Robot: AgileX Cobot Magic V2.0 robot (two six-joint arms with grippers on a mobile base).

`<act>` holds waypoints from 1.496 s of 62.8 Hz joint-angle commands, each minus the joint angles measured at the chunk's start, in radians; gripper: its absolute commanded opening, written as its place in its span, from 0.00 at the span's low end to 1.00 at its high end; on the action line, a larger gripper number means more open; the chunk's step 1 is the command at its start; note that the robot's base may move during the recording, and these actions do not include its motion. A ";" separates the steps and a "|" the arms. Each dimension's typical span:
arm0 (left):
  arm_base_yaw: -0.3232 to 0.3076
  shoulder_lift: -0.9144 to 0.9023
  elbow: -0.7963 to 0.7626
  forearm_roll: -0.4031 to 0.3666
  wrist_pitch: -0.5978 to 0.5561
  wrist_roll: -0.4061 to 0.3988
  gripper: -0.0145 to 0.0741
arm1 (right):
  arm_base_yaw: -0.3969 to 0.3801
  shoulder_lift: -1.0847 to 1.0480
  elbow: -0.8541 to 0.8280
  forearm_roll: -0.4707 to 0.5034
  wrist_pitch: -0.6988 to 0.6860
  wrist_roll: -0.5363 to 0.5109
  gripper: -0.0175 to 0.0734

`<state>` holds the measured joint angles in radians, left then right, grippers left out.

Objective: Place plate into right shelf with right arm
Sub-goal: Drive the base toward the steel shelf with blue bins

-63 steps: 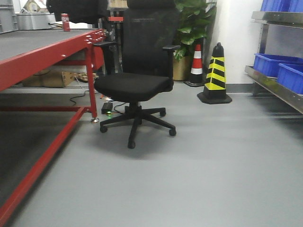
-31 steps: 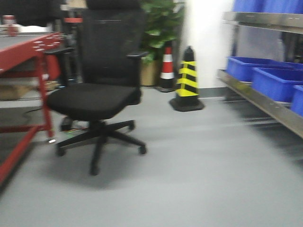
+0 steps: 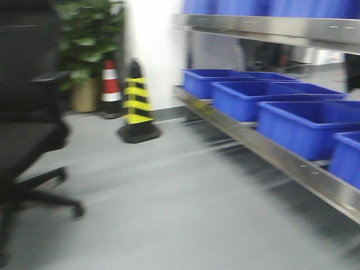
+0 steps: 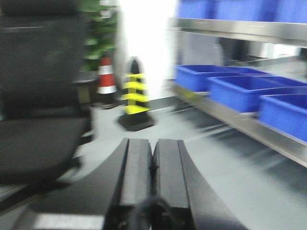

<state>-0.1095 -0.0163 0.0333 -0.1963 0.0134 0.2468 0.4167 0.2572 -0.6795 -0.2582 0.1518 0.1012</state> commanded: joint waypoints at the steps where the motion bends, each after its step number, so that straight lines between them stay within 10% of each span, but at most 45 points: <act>1: 0.002 -0.012 0.008 -0.002 -0.089 -0.002 0.11 | -0.001 0.017 -0.026 -0.014 -0.085 -0.004 0.25; 94: 0.011 -0.012 0.008 -0.002 -0.089 -0.002 0.11 | -0.001 0.017 -0.026 -0.014 -0.085 -0.004 0.25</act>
<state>-0.0985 -0.0163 0.0333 -0.1963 0.0134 0.2468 0.4167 0.2572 -0.6795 -0.2582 0.1536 0.1012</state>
